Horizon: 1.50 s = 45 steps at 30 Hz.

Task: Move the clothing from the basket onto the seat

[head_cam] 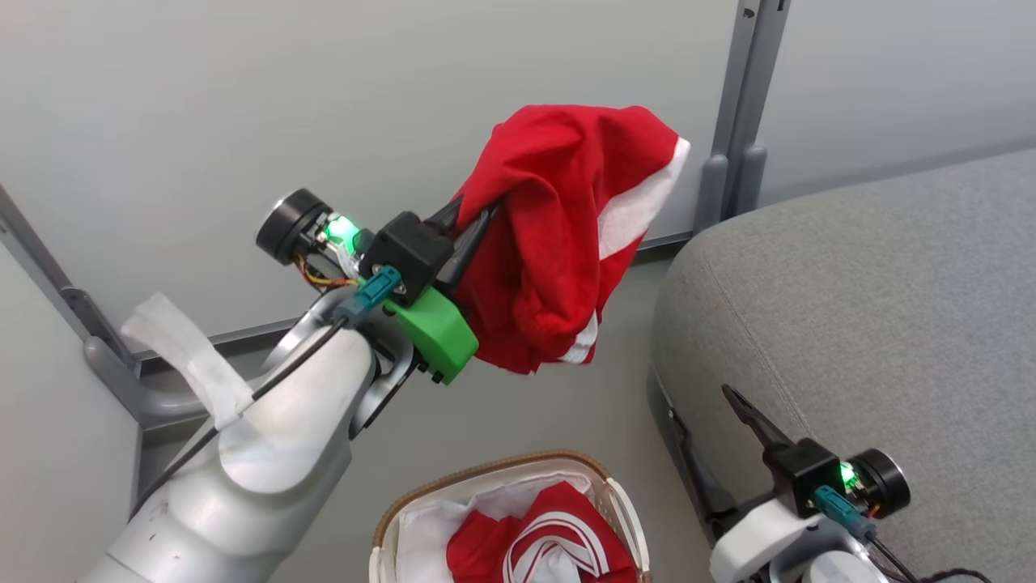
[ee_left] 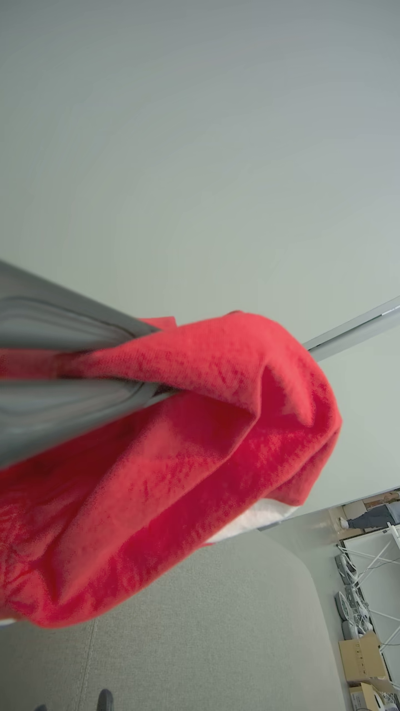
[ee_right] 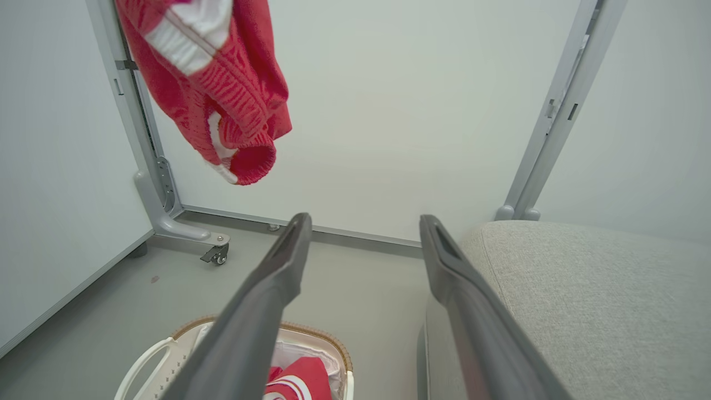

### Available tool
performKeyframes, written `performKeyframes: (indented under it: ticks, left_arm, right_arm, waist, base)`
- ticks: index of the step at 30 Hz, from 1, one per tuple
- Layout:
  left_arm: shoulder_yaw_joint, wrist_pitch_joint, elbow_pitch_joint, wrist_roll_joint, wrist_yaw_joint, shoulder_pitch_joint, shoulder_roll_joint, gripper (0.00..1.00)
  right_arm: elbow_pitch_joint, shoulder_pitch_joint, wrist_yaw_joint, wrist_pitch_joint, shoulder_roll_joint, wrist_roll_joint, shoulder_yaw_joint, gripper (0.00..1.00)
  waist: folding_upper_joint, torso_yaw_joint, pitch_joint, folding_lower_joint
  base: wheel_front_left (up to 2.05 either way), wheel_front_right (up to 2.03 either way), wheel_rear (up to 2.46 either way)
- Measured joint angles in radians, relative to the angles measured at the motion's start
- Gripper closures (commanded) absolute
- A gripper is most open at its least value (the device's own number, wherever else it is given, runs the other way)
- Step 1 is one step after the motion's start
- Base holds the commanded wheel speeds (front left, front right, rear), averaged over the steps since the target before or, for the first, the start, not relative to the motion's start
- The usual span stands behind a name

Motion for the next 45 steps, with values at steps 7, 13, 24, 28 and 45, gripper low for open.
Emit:
performKeyframes:
  ticks: [7,13,24,28,45]
  left_arm:
    - [-0.036,0.038,-0.025,-0.035,0.0,-0.047,-0.006,1.0]
    - [-0.073,0.052,-0.029,-0.053,0.0,-0.067,-0.025,1.0]
    - [-0.116,0.056,-0.042,-0.07,0.0,-0.083,-0.043,1.0]
    - [-0.121,0.052,-0.044,-0.081,0.0,-0.082,-0.042,1.0]
    - [-0.077,-0.025,0.031,-0.18,0.037,0.043,-0.034,0.92]
  right_arm:
    - [0.012,-0.068,0.0,0.0,0.001,-0.003,0.111,0.0]
    - [0.025,-0.107,0.0,0.0,0.0,0.007,0.202,0.0]
    - [0.022,-0.218,0.0,0.0,0.0,0.02,0.185,0.0]
    - [0.019,-0.252,0.0,0.0,0.0,0.025,0.174,0.0]
    - [0.042,-0.284,0.0,0.0,0.0,0.044,0.142,1.0]
  waist:
    - [0.0,0.033,-0.021,0.0]
    - [0.0,0.063,-0.033,0.0]
    - [0.0,0.1,-0.033,0.0001]
    - [0.0,0.105,-0.03,0.0001]
    - [0.0,0.079,-0.006,0.0001]
  base:
    - [0.0,0.0,0.0]
    - [0.0,0.0,0.0]
    - [0.0,0.0,0.0]
    - [0.0,0.0,0.0]
    - [0.0,0.0,0.0]
